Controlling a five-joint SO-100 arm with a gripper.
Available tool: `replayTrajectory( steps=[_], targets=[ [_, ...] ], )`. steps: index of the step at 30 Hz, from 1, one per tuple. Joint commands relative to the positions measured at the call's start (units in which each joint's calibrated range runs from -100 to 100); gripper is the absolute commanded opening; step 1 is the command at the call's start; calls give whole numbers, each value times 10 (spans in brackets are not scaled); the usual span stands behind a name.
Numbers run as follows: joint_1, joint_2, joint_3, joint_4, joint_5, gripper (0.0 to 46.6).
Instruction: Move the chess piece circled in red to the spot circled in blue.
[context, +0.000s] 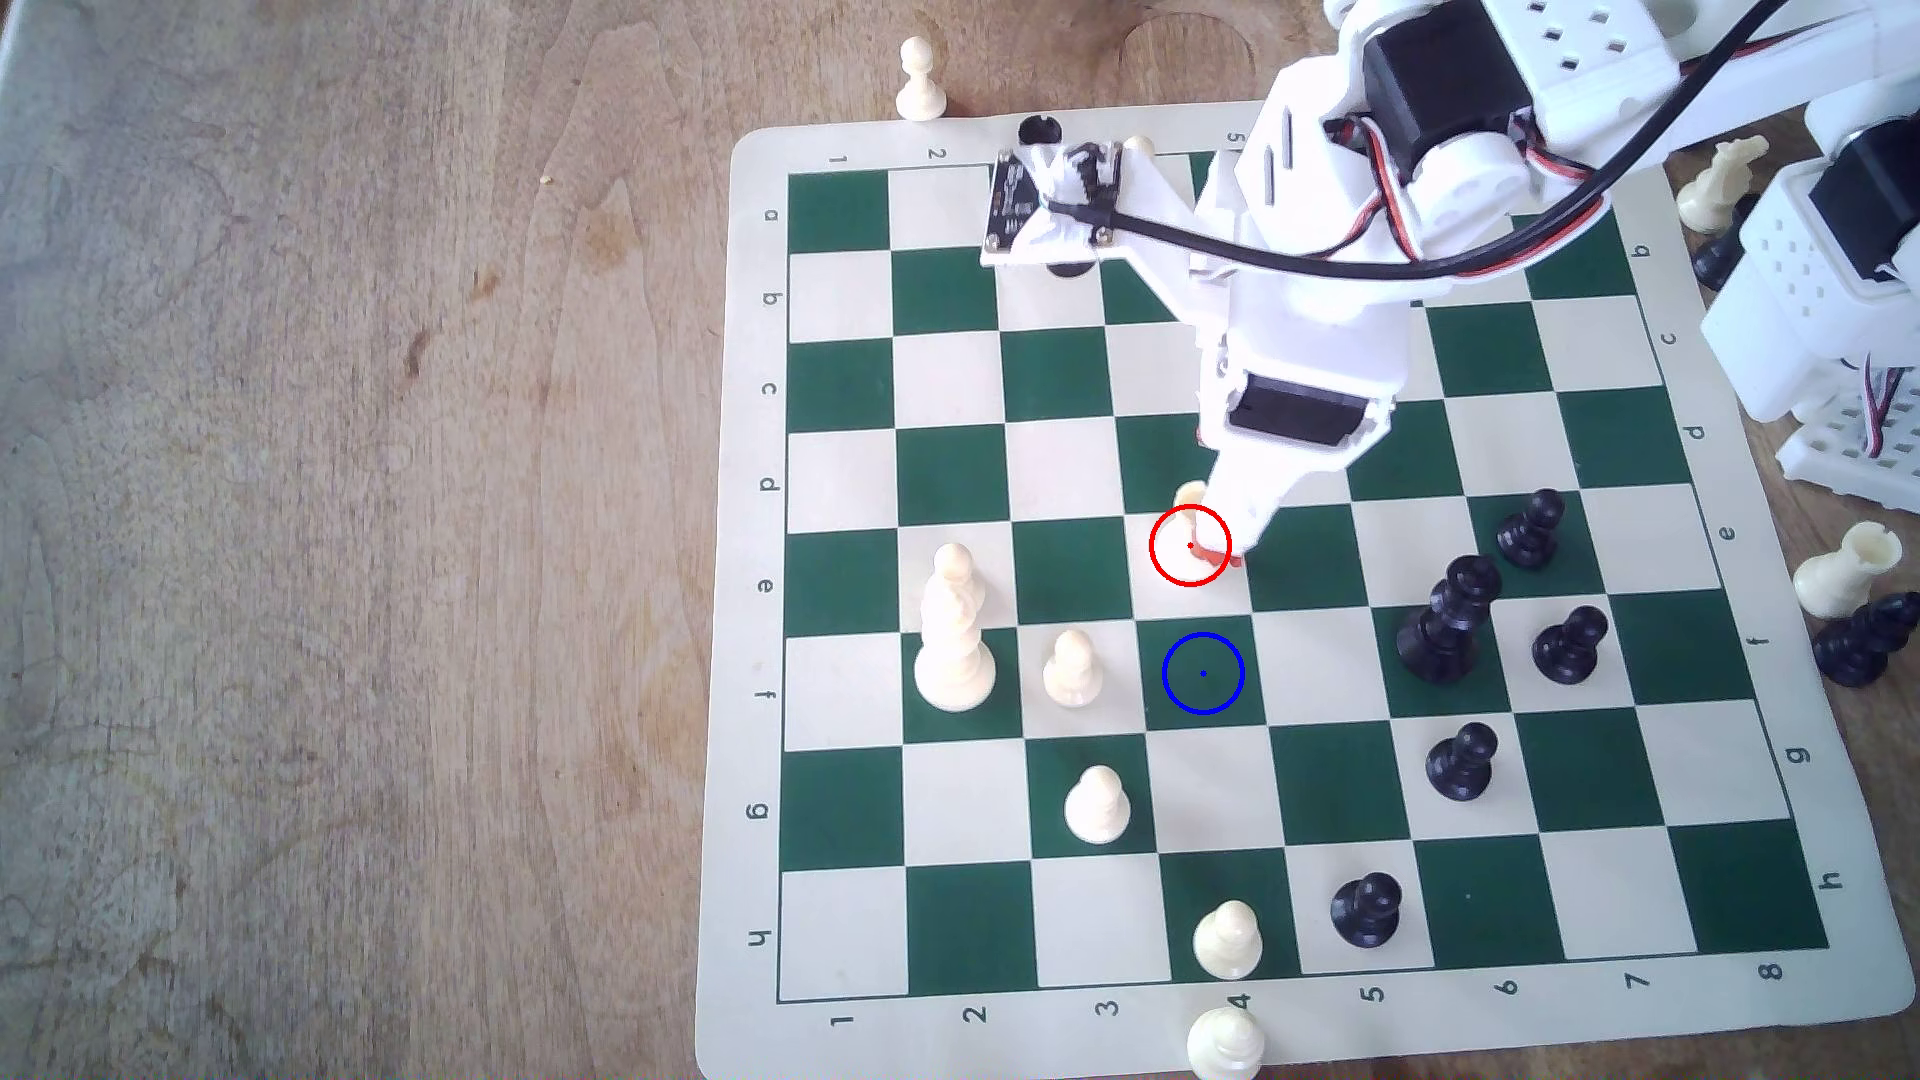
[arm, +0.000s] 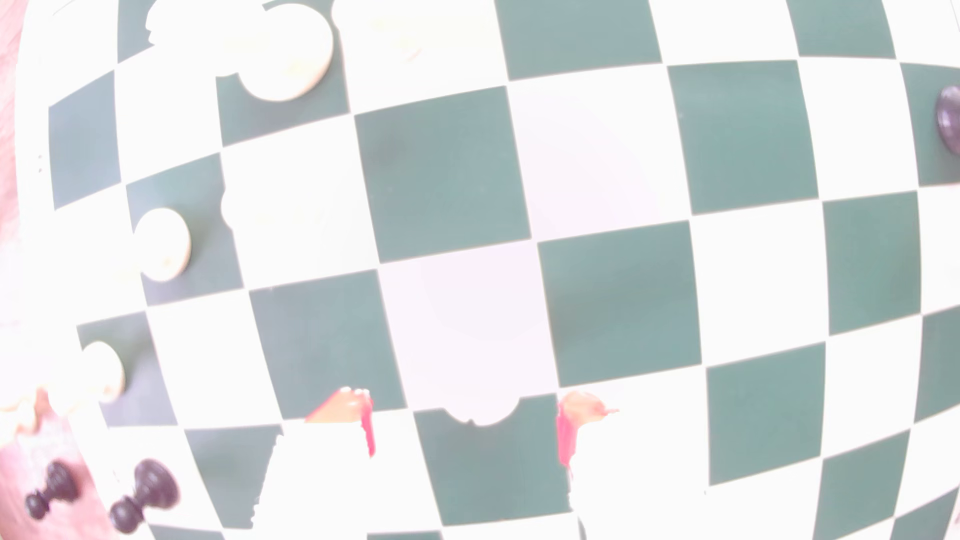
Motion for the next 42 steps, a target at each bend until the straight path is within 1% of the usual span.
replayTrajectory(
  steps=[1,6,11,23,31,38,41,42],
  targets=[
    [-1,2,-8,-30,-2,194],
    [3,13,-3,-42,-2,195],
    [-9,20,6,-45,-5,187],
    [-11,26,21,-66,-7,179],
    [-11,31,28,-73,-7,163],
    [-8,31,36,-89,-7,165],
    [-8,26,36,-89,-7,159],
    [-8,26,36,-89,-7,145]
  ],
)
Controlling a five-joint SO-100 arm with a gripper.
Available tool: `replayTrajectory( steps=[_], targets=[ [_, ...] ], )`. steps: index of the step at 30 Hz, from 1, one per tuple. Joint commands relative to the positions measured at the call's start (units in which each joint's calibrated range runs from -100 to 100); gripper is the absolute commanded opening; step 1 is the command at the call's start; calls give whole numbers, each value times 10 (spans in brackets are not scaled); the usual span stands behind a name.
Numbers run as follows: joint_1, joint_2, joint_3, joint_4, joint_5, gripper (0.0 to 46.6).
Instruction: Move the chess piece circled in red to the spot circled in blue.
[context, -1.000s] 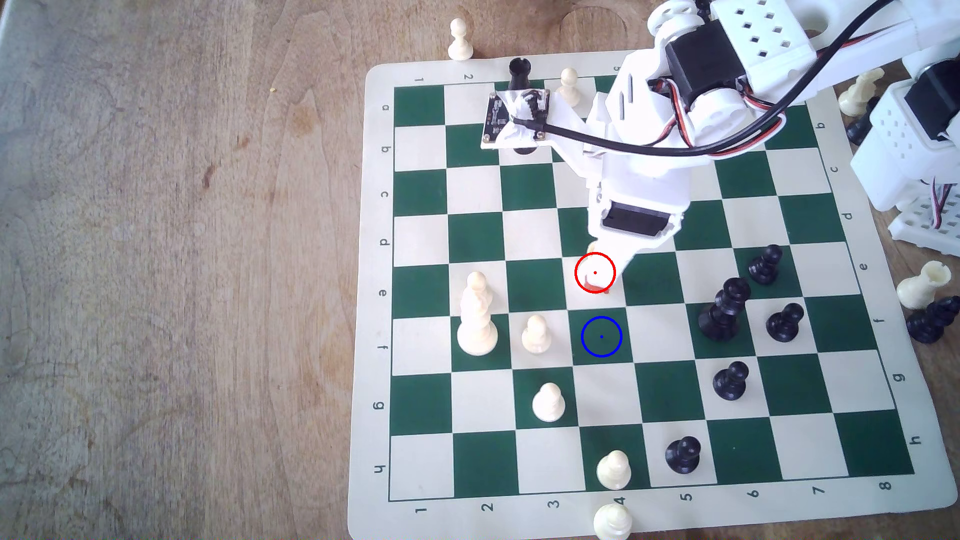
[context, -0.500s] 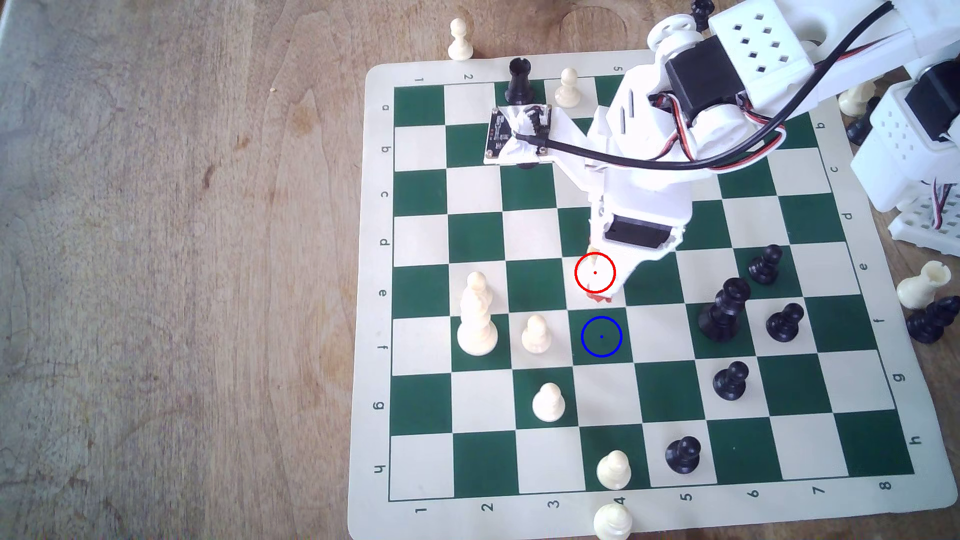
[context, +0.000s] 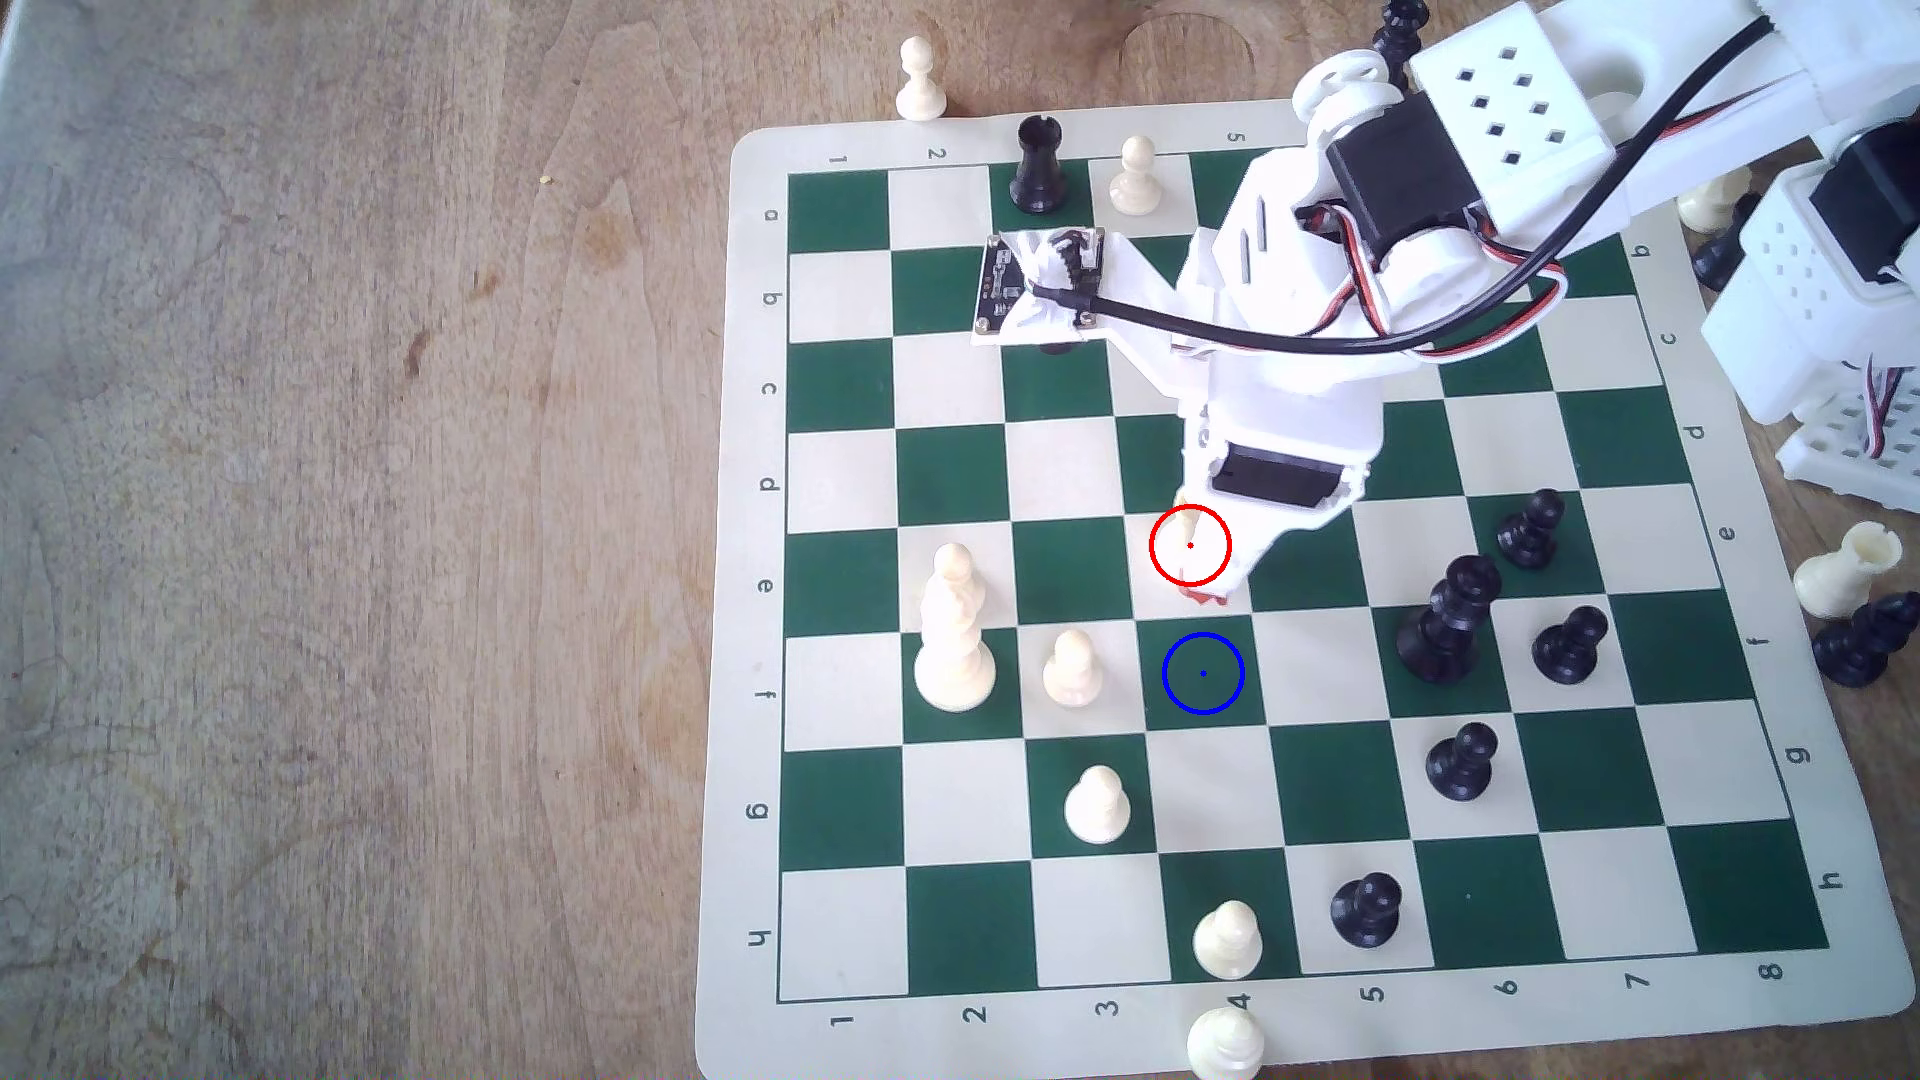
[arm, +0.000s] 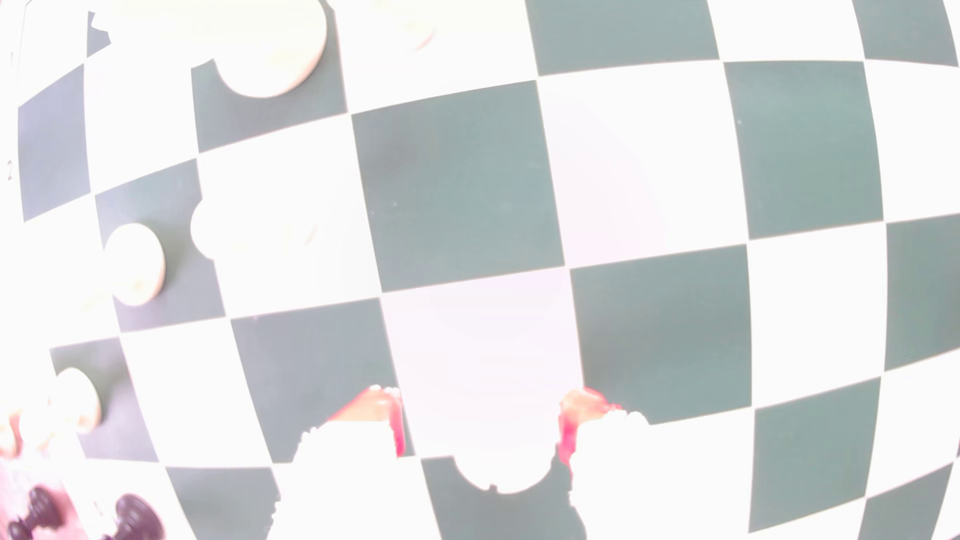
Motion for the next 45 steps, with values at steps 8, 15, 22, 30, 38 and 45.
replayTrajectory(
  steps=[8,15,22,30,38,45],
  targets=[
    [-1,-19,-7,-4,-1,2],
    [-1,-36,-8,-1,-2,2],
    [-13,-138,-85,106,-2,2],
    [-55,-145,-218,171,-8,2],
    [-116,-70,-233,135,-12,2],
    [-108,-20,-203,119,-6,2]
  ],
)
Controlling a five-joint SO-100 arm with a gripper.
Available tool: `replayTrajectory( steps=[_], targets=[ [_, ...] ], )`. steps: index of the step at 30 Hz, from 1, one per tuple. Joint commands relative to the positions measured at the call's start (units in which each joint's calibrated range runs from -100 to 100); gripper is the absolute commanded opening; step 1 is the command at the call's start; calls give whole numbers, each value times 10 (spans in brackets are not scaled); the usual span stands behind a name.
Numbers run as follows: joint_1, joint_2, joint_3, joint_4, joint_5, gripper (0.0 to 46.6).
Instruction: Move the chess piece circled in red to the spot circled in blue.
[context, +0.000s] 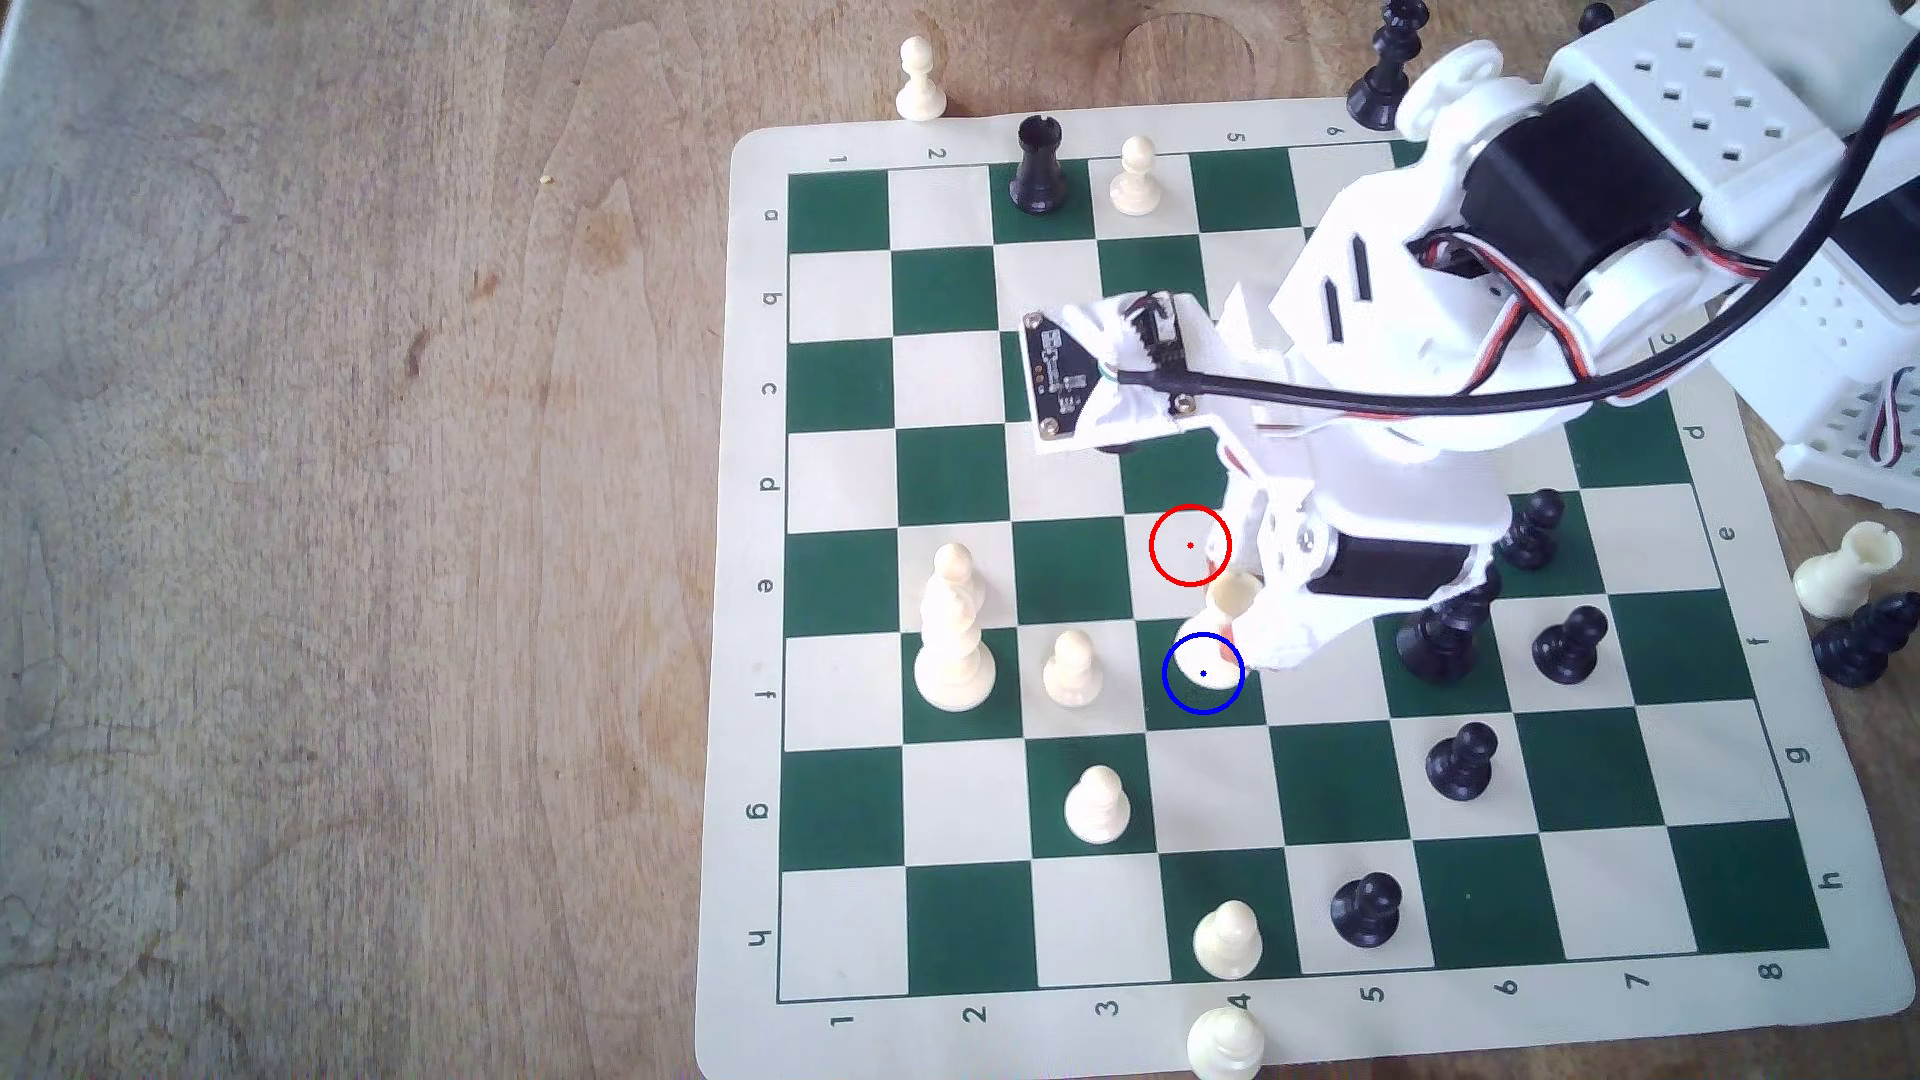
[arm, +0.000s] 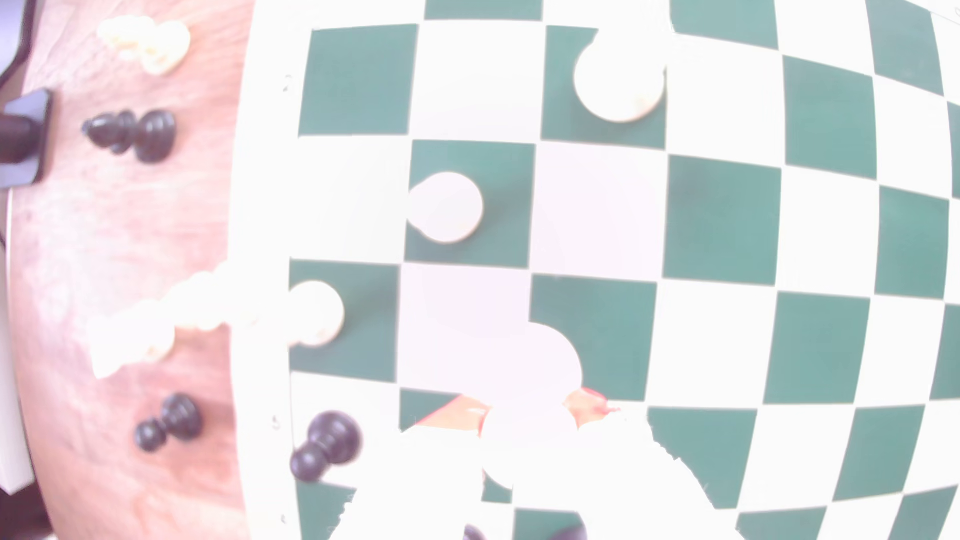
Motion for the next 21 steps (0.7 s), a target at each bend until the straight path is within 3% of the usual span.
replayTrajectory(
  steps=[1,21],
  targets=[
    [4,1,-2,-21,4,2],
    [22,56,74,-86,4,2]
  ],
)
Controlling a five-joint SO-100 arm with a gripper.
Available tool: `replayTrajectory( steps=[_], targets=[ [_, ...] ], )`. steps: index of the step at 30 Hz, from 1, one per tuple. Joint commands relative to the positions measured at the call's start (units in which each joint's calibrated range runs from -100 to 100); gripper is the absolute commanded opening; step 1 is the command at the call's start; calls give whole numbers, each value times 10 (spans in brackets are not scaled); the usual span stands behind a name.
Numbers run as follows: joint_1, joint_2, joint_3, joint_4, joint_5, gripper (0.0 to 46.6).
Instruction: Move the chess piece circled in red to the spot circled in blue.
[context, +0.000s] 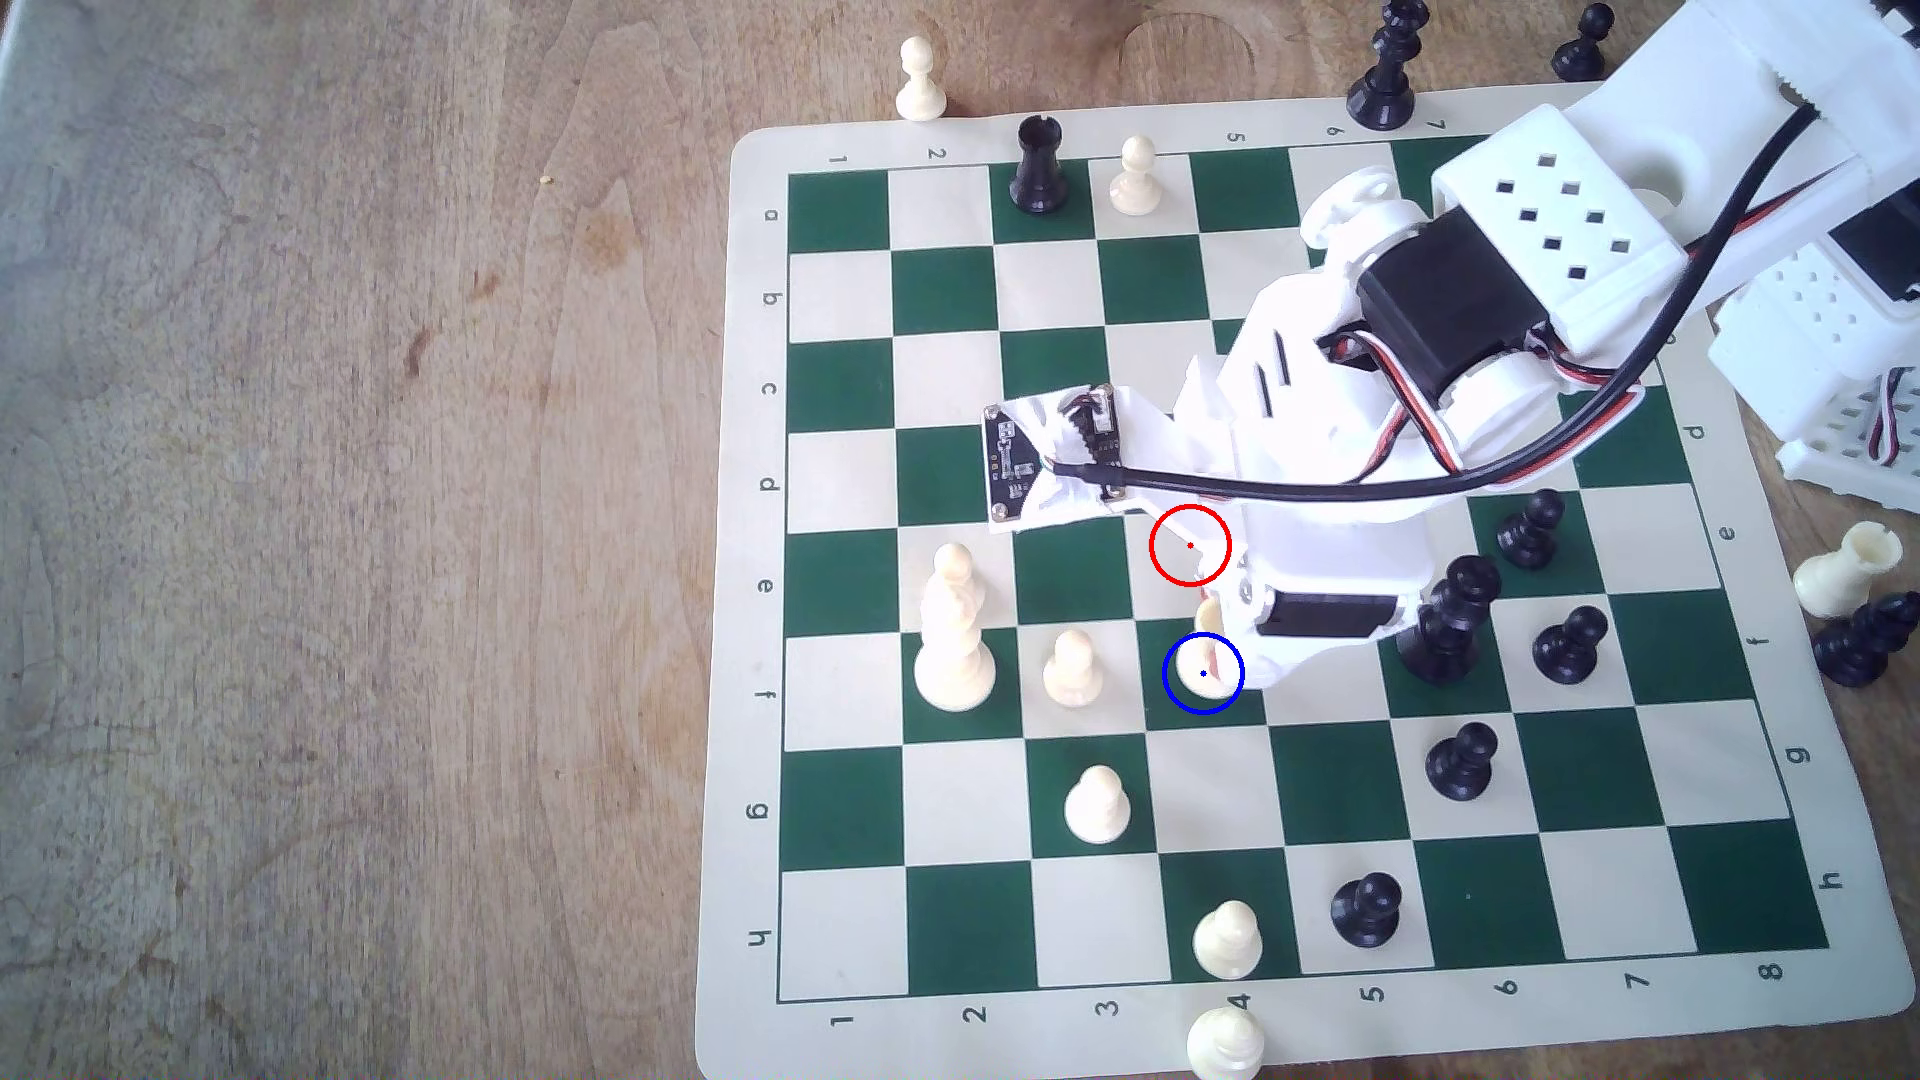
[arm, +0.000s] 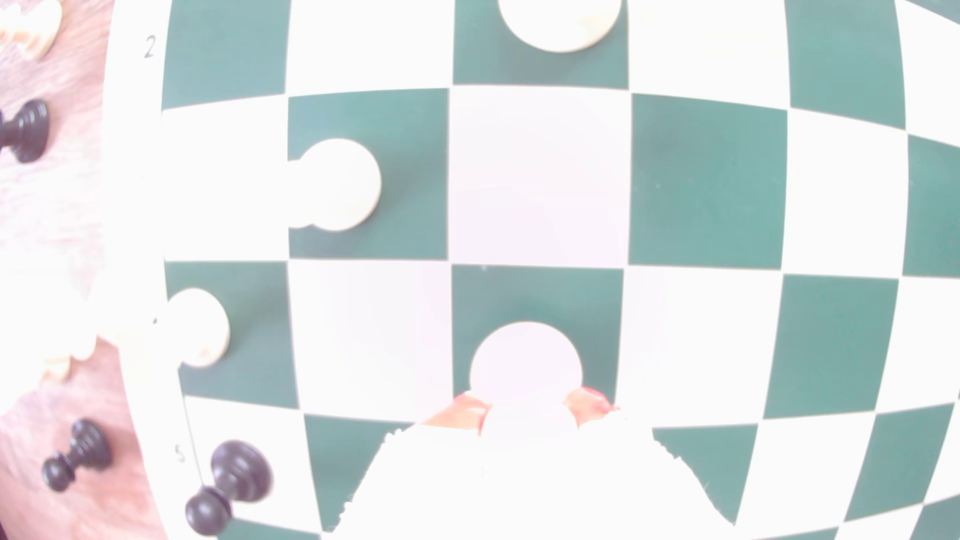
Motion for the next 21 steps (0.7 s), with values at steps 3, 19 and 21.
replayTrajectory(
  steps=[3,19,21],
  targets=[
    [5,-6,1,-15,1,2],
    [13,5,-1,-22,-2,2],
    [13,5,-1,-22,-2,2]
  ],
)
